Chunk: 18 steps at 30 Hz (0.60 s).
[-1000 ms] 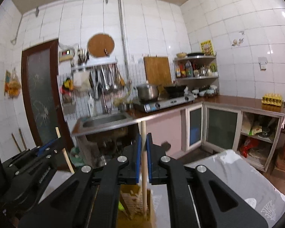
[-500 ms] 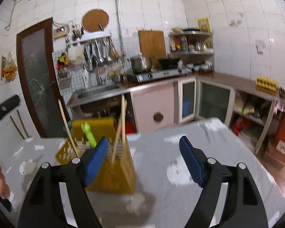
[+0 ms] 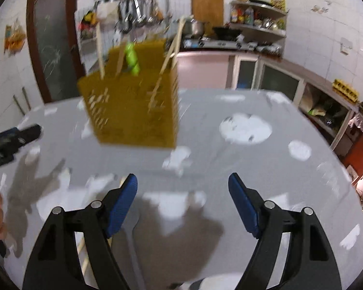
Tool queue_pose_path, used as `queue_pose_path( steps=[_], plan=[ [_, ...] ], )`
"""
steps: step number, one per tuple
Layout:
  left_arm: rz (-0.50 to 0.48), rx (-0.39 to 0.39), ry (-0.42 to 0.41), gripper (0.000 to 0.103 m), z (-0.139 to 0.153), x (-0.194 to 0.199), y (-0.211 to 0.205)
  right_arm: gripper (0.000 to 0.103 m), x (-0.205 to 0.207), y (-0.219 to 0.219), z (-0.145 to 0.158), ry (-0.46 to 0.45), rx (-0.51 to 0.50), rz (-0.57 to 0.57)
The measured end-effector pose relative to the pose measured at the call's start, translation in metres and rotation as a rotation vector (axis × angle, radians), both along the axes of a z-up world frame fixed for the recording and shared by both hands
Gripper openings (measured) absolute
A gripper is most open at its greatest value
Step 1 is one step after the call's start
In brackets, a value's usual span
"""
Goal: Organize utensils
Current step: 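Move right gripper to the light blue spoon and grasp its handle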
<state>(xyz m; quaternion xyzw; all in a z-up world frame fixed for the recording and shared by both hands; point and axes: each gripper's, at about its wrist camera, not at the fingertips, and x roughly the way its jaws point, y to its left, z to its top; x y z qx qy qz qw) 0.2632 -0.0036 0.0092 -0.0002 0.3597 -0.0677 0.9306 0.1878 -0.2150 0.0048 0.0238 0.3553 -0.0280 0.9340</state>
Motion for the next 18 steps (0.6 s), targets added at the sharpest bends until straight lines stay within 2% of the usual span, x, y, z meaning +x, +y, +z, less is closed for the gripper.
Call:
queue_pose_path(
  steps=[4, 7, 12, 18],
  plan=[
    [-0.015, 0.01, 0.105, 0.098, -0.037, 0.0, 0.004, 0.076, 0.001, 0.017, -0.018, 0.054, -0.022, 0.038],
    [0.011, 0.019, 0.143, 0.098, -0.049, -0.001, 0.007, 0.076, 0.006, 0.028, -0.025, 0.083, -0.029, 0.058],
    [0.022, 0.025, 0.136, 0.098, -0.05, -0.004, 0.01, 0.075, 0.014, 0.041, -0.029, 0.103, -0.028, 0.075],
    [0.008, 0.017, 0.148, 0.098, -0.054, -0.005, 0.01, 0.06, 0.025, 0.048, -0.04, 0.143, -0.011, 0.096]
  ],
)
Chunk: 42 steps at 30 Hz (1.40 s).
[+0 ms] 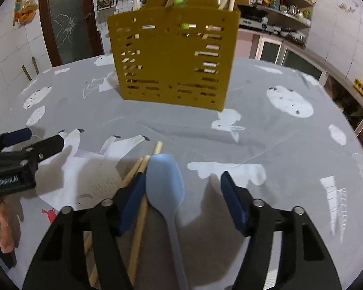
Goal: Organize utensils
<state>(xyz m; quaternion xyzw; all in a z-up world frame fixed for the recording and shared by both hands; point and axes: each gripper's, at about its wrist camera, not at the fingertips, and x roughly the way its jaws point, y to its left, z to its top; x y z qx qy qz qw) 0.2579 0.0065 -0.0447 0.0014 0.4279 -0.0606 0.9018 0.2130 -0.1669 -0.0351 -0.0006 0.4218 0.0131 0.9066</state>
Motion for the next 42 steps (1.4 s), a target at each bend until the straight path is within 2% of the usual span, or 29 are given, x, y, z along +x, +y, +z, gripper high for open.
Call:
queue_pose_path(
  steps=[2, 8, 14, 23, 29, 32, 42],
  plan=[
    [-0.003, -0.001, 0.005, 0.098, -0.001, 0.0, -0.001, 0.05, 0.002, 0.002, -0.002, 0.008, 0.012, 0.008],
    [-0.038, 0.004, 0.008, 0.098, 0.0, 0.0, -0.011, 0.033, 0.007, 0.004, -0.003, 0.022, 0.048, 0.026],
    [-0.068, 0.017, 0.008, 0.098, 0.001, -0.003, -0.023, 0.033, 0.006, -0.005, -0.001, 0.023, 0.097, 0.022],
    [-0.121, 0.018, 0.032, 0.097, -0.001, -0.007, -0.046, 0.033, -0.002, -0.038, 0.013, -0.006, 0.003, -0.091],
    [-0.2, 0.028, 0.077, 0.087, -0.008, -0.015, -0.071, 0.033, -0.008, -0.065, 0.008, 0.012, -0.045, -0.151],
    [-0.219, 0.039, 0.091, 0.083, -0.012, -0.018, -0.077, 0.033, -0.008, -0.072, 0.006, 0.019, -0.037, -0.158],
    [-0.248, 0.023, 0.08, 0.082, -0.008, -0.03, -0.08, 0.033, -0.009, -0.078, -0.001, 0.025, -0.026, -0.163]
  ],
)
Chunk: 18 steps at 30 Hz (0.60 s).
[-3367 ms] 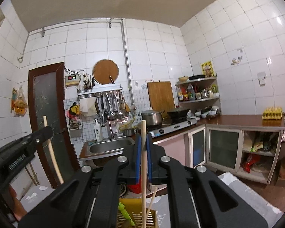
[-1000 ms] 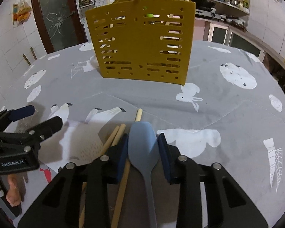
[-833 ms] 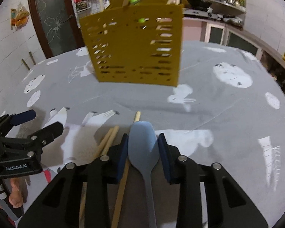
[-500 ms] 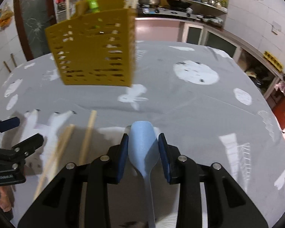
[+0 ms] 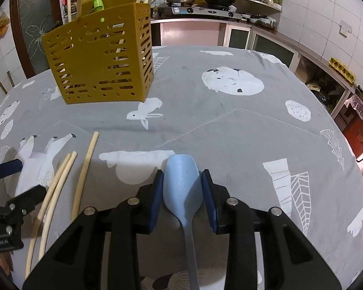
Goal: Organize utensils
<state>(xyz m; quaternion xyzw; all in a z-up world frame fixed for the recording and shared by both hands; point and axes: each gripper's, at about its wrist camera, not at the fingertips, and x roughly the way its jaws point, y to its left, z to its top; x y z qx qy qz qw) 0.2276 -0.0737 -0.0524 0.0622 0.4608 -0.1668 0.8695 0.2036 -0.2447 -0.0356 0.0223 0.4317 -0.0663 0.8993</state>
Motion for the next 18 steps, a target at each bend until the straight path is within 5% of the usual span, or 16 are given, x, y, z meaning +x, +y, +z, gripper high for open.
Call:
queue_pose_path(
  steps=[18],
  plan=[
    [-0.03, 0.021, 0.004, 0.077, -0.002, -0.014, -0.008, 0.033, 0.0, -0.003, -0.002, -0.002, 0.006, -0.001]
  ],
)
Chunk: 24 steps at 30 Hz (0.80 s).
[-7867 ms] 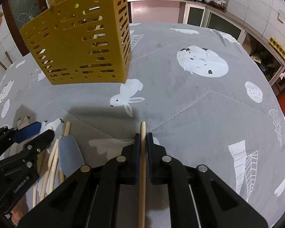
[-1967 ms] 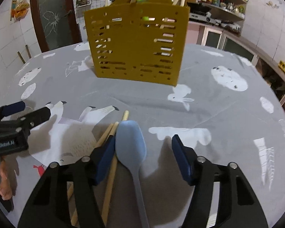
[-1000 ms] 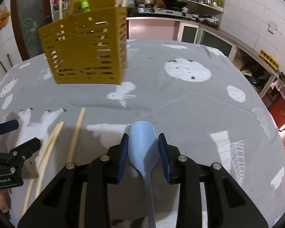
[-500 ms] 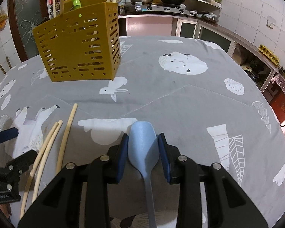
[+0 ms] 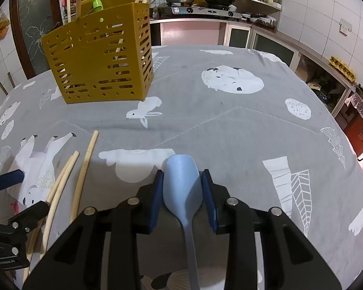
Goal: Organize utensils
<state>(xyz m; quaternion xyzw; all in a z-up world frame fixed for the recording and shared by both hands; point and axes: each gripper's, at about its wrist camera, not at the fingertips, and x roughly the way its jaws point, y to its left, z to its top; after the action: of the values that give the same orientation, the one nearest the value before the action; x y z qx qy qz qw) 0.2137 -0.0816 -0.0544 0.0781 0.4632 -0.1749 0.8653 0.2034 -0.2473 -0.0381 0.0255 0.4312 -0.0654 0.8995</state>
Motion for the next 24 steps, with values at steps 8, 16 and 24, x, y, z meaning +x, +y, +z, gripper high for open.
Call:
queue_pose_path(
  steps=[8, 16, 24],
  plan=[
    [0.001, 0.039, 0.024, 0.059, 0.0, 0.022, -0.027, 0.033, 0.002, 0.0, 0.0, 0.016, -0.003, -0.002],
    [0.028, 0.027, 0.054, 0.028, 0.002, 0.038, -0.029, 0.033, 0.011, -0.001, 0.0, 0.067, 0.001, -0.004],
    [0.036, -0.015, 0.078, 0.008, 0.003, 0.04, -0.026, 0.033, 0.013, -0.003, 0.004, 0.087, 0.044, -0.023]
  ],
)
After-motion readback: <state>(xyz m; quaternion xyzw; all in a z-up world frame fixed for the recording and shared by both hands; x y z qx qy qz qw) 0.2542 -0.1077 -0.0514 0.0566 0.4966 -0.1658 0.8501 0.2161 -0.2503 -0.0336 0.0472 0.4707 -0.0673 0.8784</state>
